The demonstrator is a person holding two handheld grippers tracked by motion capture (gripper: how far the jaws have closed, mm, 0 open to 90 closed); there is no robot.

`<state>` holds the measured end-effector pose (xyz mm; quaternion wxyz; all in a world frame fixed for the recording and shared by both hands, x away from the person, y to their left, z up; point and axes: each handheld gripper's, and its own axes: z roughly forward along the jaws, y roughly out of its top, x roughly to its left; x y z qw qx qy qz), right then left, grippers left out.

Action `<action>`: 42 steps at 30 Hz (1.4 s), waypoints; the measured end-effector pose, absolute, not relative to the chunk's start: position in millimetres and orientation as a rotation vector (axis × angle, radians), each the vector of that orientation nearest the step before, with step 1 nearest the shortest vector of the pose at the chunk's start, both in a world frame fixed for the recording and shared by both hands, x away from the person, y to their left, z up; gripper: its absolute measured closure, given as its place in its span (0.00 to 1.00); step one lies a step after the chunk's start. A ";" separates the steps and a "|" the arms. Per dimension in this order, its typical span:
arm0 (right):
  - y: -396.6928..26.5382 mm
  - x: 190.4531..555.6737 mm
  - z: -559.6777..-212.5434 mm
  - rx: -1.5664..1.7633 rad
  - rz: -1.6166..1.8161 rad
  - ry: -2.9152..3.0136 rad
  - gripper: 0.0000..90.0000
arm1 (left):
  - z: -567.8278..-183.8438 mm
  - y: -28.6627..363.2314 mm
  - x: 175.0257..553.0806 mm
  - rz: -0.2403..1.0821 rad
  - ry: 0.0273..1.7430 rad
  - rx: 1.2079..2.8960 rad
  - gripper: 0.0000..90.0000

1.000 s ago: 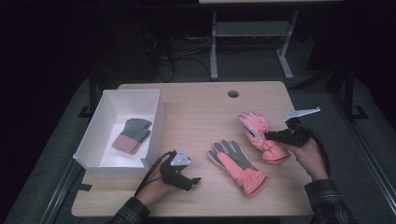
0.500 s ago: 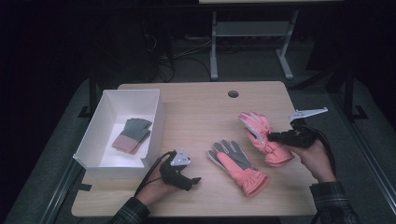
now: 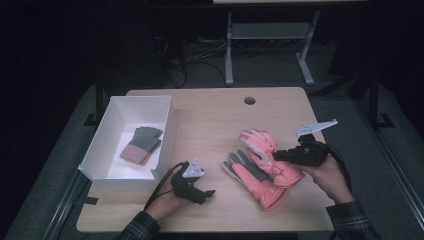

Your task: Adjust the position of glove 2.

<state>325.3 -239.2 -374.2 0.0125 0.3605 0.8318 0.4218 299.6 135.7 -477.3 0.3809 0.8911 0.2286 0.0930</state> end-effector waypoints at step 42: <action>-202.9 321.6 -390.6 1.109 1.248 2.666 0.68 | -477.7 135.4 299.9 0.239 0.581 2.270 0.14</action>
